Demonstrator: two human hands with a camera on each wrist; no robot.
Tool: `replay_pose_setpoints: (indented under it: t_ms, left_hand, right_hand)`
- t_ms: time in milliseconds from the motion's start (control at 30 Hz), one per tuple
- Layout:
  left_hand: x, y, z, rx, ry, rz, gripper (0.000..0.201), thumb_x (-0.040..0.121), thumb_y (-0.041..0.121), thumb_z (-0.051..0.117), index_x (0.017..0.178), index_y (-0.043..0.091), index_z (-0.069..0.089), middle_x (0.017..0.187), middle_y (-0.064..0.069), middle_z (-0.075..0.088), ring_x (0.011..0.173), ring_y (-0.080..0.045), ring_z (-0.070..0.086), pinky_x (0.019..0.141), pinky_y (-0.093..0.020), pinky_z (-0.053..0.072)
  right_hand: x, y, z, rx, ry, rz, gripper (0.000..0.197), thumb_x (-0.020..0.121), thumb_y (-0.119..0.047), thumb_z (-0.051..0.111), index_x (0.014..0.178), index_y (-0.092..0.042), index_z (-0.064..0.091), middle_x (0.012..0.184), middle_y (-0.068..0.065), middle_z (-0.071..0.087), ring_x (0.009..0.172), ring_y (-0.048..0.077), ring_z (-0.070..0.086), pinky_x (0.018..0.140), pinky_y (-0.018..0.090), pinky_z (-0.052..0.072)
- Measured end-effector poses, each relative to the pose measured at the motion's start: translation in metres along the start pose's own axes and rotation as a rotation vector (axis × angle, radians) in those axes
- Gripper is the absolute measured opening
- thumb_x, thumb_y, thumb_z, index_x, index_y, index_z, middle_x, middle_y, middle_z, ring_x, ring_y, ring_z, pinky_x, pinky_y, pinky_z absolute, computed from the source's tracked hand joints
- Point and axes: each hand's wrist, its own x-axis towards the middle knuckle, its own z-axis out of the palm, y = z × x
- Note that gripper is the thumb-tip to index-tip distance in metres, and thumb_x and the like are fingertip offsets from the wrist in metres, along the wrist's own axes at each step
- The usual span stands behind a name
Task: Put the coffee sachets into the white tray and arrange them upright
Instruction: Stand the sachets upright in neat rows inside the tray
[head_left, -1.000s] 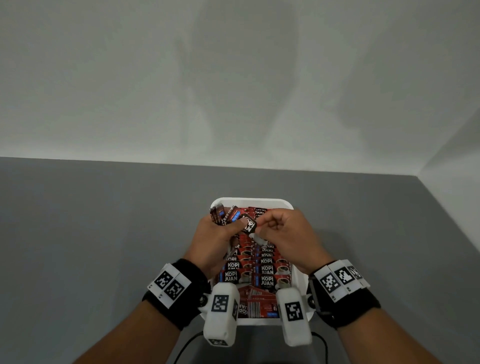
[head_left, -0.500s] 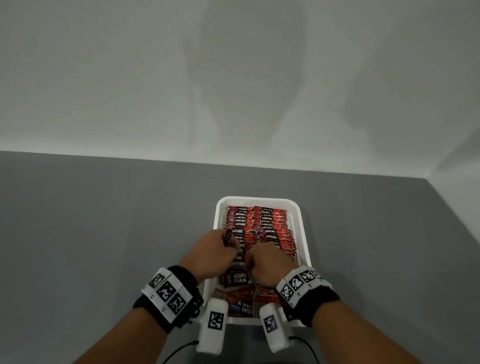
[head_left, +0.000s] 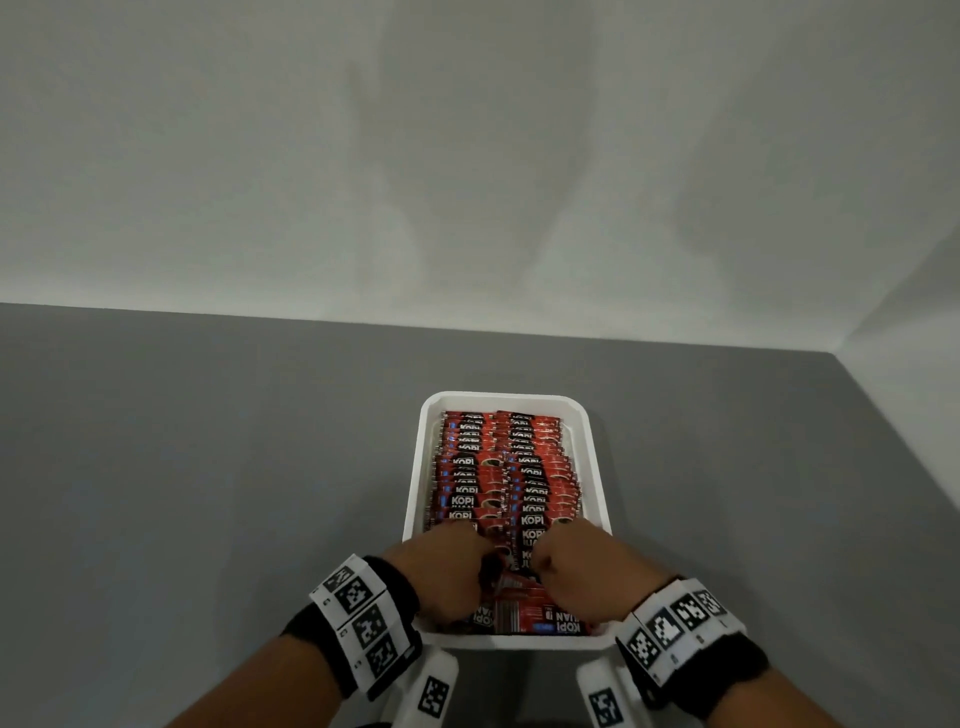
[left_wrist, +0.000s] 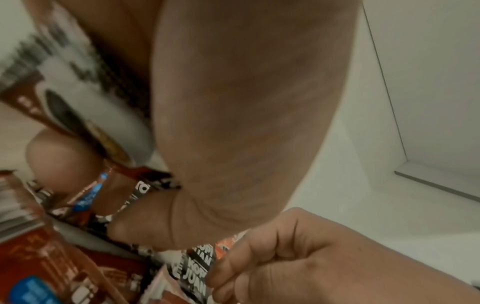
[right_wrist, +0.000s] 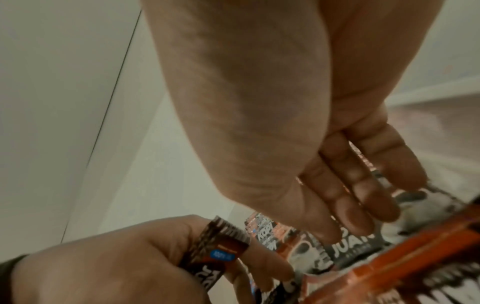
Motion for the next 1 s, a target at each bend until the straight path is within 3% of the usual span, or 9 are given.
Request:
replay_pose_setpoints:
  t_ms: [133, 233, 400, 533, 667, 767, 867, 1000]
  left_hand:
    - [0.002, 0.002, 0.001, 0.089, -0.028, -0.061, 0.035, 0.092, 0.019, 0.055, 0.127, 0.016, 0.062, 0.13, -0.006, 0.06, 0.119, -0.024, 0.059, 0.104, -0.04, 0.05]
    - [0.004, -0.003, 0.004, 0.14, -0.021, -0.096, 0.044, 0.092, 0.025, 0.055, 0.136, 0.022, 0.055, 0.138, -0.007, 0.049, 0.128, -0.029, 0.05, 0.109, -0.044, 0.046]
    - [0.003, -0.006, 0.013, 0.236, 0.024, -0.116, 0.054, 0.094, 0.034, 0.057, 0.146, 0.028, 0.045, 0.145, -0.005, 0.038, 0.136, -0.034, 0.034, 0.114, -0.049, 0.038]
    - [0.003, -0.007, 0.017, 0.248, 0.073, -0.133, 0.055, 0.093, 0.035, 0.057, 0.146, 0.029, 0.044, 0.144, -0.003, 0.035, 0.136, -0.034, 0.031, 0.114, -0.049, 0.038]
    - [0.003, -0.008, 0.019, 0.26, 0.105, -0.139, 0.059, 0.092, 0.034, 0.058, 0.149, 0.031, 0.041, 0.144, -0.003, 0.034, 0.135, -0.033, 0.03, 0.113, -0.047, 0.039]
    - [0.004, -0.009, 0.019, 0.268, 0.107, -0.125, 0.057, 0.092, 0.033, 0.058, 0.147, 0.03, 0.044, 0.144, -0.003, 0.035, 0.135, -0.034, 0.031, 0.115, -0.046, 0.037]
    - [0.003, -0.011, 0.015, 0.232, 0.101, -0.111, 0.054, 0.09, 0.033, 0.058, 0.143, 0.028, 0.048, 0.142, -0.004, 0.038, 0.134, -0.033, 0.034, 0.115, -0.046, 0.036]
    - [0.005, -0.013, 0.013, 0.222, 0.054, -0.071, 0.05, 0.089, 0.03, 0.057, 0.138, 0.024, 0.053, 0.138, -0.005, 0.047, 0.129, -0.029, 0.044, 0.112, -0.045, 0.04]
  right_hand:
    - [0.0, 0.004, 0.014, -0.045, -0.061, 0.022, 0.027, 0.096, -0.026, 0.047, 0.102, -0.014, 0.071, 0.103, 0.004, 0.068, 0.088, 0.022, 0.067, 0.081, 0.04, 0.06]
    - [0.002, 0.008, 0.022, -0.043, -0.03, 0.007, 0.029, 0.091, -0.034, 0.044, 0.094, -0.014, 0.066, 0.1, 0.004, 0.063, 0.088, 0.022, 0.064, 0.081, 0.041, 0.059]
    - [0.005, 0.011, 0.029, -0.043, 0.049, -0.011, 0.032, 0.094, -0.042, 0.048, 0.104, -0.017, 0.065, 0.108, 0.003, 0.061, 0.092, 0.021, 0.063, 0.082, 0.037, 0.057]
    - [0.005, 0.012, 0.034, -0.057, 0.07, 0.002, 0.041, 0.091, -0.05, 0.045, 0.116, -0.022, 0.062, 0.118, 0.002, 0.054, 0.107, 0.023, 0.058, 0.093, 0.042, 0.053]
    - [0.005, 0.011, 0.036, -0.086, 0.107, -0.011, 0.045, 0.096, -0.045, 0.048, 0.132, -0.02, 0.055, 0.13, 0.001, 0.048, 0.12, 0.022, 0.048, 0.105, 0.043, 0.045]
    - [0.003, 0.009, 0.034, -0.051, 0.121, -0.024, 0.042, 0.096, -0.046, 0.049, 0.129, -0.021, 0.059, 0.127, 0.0, 0.052, 0.116, 0.021, 0.054, 0.101, 0.04, 0.049]
    - [-0.001, 0.005, 0.029, -0.077, 0.105, -0.065, 0.034, 0.094, -0.043, 0.052, 0.114, -0.021, 0.067, 0.115, 0.001, 0.064, 0.102, 0.021, 0.063, 0.089, 0.039, 0.055]
    - [-0.008, -0.003, 0.024, -0.169, 0.096, -0.121, 0.032, 0.094, -0.044, 0.052, 0.114, -0.024, 0.066, 0.112, -0.002, 0.066, 0.103, 0.021, 0.063, 0.089, 0.034, 0.049]
